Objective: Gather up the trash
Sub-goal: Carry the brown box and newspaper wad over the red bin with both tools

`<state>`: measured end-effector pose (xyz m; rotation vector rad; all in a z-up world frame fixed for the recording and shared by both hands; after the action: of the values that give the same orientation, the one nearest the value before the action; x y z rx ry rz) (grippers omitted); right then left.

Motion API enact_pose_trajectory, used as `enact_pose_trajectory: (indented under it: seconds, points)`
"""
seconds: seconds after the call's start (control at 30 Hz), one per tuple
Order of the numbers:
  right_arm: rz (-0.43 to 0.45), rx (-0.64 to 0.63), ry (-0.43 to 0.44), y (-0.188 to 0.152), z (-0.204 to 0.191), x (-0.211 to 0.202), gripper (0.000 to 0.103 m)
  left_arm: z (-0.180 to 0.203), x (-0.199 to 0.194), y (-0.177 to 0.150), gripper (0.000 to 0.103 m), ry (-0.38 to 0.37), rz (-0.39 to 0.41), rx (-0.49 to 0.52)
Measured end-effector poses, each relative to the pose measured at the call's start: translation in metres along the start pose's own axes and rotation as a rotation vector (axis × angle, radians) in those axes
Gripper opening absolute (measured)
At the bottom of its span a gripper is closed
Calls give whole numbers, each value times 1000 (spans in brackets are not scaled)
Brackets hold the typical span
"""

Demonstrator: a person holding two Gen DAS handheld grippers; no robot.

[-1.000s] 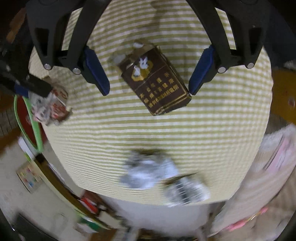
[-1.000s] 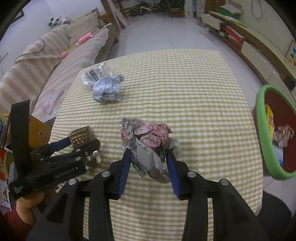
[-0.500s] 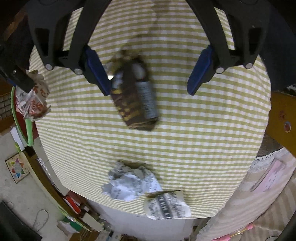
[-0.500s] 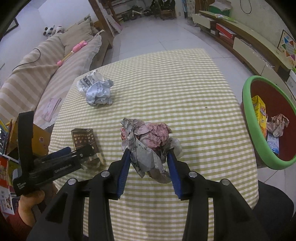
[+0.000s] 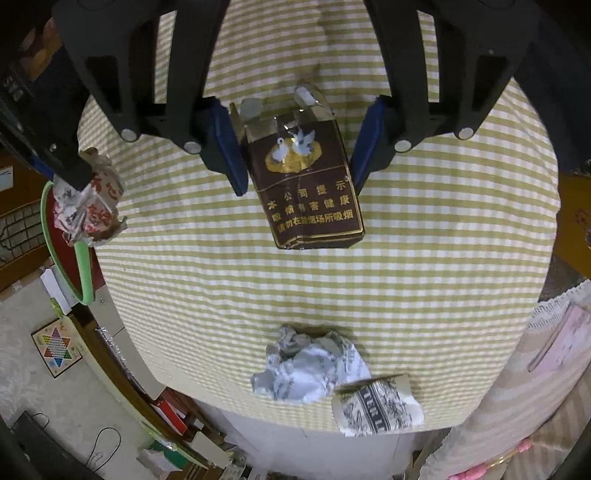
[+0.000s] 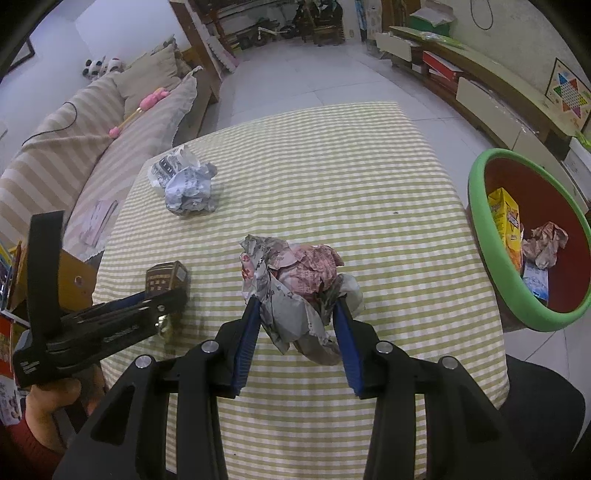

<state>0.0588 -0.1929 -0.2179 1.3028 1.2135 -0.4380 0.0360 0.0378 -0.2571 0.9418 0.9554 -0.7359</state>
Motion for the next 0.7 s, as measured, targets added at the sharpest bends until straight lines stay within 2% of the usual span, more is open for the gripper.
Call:
enact_pose_trajectory:
  seconds: [0.37, 0.57, 0.7]
  points:
    - [69, -13, -29, 12, -1, -23, 39, 19, -59, 18, 53, -31, 155, 66]
    - [124, -15, -38, 21, 0, -40, 39, 39, -84, 29, 53, -57, 218, 103]
    - [155, -10, -44, 26, 5, -51, 39, 48, -89, 30, 53, -69, 232, 122]
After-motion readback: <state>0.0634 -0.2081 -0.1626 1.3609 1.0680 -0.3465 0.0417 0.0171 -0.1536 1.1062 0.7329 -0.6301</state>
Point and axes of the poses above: each gripper's, at about its wrist camera, not at the fingertips, and x roughly the way its jaws point, z to its right, y to its top, the point moved 3 cm from there along x, roughly the way its jaws point, and after that the axes turned 6 degrees about -x, right-handed, at the moved point
